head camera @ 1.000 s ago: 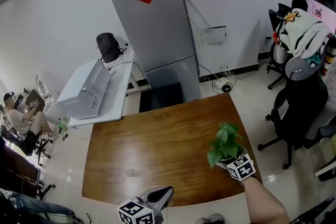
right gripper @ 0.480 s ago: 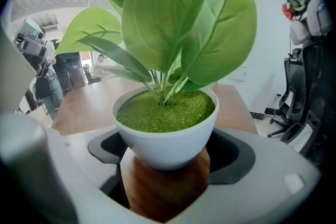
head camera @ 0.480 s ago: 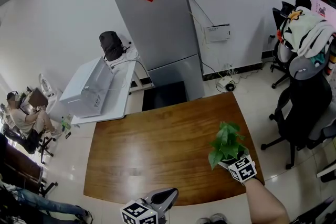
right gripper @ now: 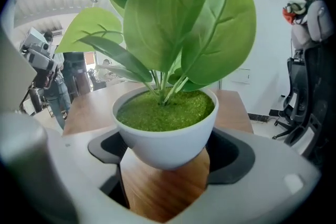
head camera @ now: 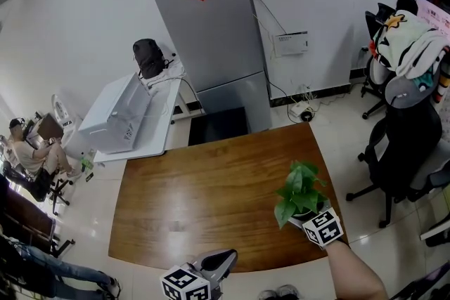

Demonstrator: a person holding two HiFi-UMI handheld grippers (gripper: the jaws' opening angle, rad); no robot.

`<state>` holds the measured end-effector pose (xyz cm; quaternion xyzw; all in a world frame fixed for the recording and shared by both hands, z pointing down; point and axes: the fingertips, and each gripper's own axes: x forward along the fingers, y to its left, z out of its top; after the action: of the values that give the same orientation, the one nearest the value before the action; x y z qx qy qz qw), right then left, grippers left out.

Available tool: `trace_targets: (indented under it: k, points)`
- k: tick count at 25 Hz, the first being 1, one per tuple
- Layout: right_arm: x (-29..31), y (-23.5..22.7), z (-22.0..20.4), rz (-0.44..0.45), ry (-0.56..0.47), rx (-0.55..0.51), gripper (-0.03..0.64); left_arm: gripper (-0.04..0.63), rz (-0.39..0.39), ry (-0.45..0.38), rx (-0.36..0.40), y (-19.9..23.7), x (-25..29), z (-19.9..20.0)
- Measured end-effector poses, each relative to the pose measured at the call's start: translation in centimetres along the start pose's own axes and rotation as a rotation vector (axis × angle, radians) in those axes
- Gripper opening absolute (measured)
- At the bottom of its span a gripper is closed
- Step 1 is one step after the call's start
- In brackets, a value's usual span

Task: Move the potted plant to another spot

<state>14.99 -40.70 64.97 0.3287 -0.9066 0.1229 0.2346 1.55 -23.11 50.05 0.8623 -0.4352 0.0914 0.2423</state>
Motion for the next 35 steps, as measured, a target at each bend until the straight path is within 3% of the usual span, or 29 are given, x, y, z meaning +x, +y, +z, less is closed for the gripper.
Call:
trace_targets:
  k: [11,22,28,35]
  points:
    - [0.5,2.5,1.6,0.126,0.011,-0.100,0.449,-0.003,0.079,-0.071,-0.029,-0.9,-0.1,0.1]
    - [4.9,8.7,5.8,0.229,0.017,-0.211,0.449,-0.003,0.152,-0.133,-0.080,3.5,-4.0,-0.7]
    - [10.0,16.3,9.3,0.299,0.015,-0.239,0.449,-0.003,0.192,-0.152,-0.092,8.2,-10.1,-0.5]
    - [18.0,31.0,12.7,0.461,0.016,-0.289,0.449,-0.004,0.324,-0.180,-0.138,15.7,-21.9,-2.6]
